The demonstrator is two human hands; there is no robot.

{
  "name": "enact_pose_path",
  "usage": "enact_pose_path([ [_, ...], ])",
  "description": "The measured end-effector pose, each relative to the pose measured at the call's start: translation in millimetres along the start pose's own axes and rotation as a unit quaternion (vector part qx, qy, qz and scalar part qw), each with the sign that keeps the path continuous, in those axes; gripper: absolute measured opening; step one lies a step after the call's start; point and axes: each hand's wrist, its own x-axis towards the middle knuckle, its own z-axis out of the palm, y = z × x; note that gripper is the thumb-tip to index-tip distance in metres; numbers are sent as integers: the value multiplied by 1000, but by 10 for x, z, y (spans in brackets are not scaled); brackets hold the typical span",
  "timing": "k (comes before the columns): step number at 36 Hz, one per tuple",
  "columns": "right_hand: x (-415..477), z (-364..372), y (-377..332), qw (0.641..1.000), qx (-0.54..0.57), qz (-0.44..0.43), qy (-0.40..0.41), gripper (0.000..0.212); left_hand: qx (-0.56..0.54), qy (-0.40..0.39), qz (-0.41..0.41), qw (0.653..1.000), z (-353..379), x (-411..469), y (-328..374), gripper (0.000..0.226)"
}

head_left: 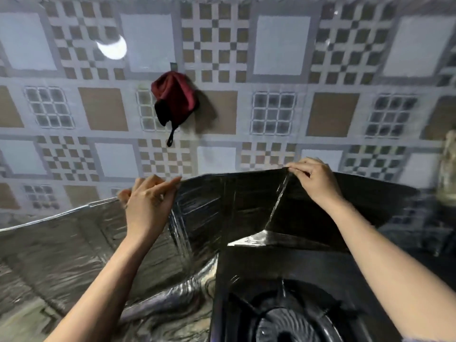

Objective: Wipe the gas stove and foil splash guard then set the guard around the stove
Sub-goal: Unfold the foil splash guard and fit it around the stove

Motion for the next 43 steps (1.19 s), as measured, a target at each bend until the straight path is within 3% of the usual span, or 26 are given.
enact_pose_path([
  [11,-164,-644,812,996,-18,77,-44,21,-2,-54,17,998,751,96,729,19],
  [20,-128,-589,1013,982,-134,114,-68,25,-9,-76,2,997,1081,47,1001,19],
  [25,-64,-243,783,985,-125,23,-114,32,-2,-81,2,997,1168,35,1052,20],
  [30,-9,162,327,984,-10,-67,-163,32,-2,-90,6,996,1151,55,1023,23],
  [37,26,489,18,986,66,-60,-143,23,-4,-203,40,978,865,121,835,27],
  [43,-21,562,-71,985,94,-38,-142,22,49,-360,47,931,443,235,771,43],
])
